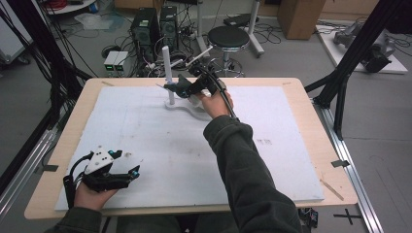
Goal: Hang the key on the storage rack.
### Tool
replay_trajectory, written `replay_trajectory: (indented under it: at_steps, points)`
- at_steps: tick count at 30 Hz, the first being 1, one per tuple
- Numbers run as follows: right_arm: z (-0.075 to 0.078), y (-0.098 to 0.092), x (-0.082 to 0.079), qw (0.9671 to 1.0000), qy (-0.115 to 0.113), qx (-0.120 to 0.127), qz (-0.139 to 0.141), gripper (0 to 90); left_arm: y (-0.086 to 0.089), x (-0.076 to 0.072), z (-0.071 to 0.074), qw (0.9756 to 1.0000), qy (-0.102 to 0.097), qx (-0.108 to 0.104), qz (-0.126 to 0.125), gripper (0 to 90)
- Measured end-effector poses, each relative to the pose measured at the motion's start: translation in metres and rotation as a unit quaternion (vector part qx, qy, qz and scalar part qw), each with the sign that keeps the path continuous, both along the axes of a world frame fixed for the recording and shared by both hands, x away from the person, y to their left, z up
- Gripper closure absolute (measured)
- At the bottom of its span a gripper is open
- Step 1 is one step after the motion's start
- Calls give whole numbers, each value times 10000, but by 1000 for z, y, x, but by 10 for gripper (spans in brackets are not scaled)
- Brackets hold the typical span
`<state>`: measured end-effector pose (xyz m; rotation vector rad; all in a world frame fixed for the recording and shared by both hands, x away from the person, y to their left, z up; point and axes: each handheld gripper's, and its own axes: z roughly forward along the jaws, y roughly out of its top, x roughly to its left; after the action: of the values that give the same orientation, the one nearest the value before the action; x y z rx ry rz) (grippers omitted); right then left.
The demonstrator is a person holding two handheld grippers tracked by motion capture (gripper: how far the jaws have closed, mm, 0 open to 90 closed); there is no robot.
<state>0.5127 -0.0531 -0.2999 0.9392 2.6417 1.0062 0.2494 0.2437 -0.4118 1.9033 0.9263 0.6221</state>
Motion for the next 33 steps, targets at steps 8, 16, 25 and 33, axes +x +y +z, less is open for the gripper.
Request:
replay_trajectory:
  at_steps: [8, 16, 25, 33]
  points:
    - [-5, 4, 0, 9999, 0, -127, 33, 474, 1, 0, 0, 10000, -1, 4, 2, 185]
    - [-9, 9, 0, 9996, 74, -259, 42, 458, 1, 0, 0, 10000, 12, -14, 12, 185]
    - [-16, 15, 0, 9993, 174, -325, 115, 427, 1, 0, 0, 10000, -4, 25, -8, 185]
    - [-20, 18, 1, 9991, 274, -326, 89, 295, 0, -1, 0, 10000, -1, 38, -4, 185]
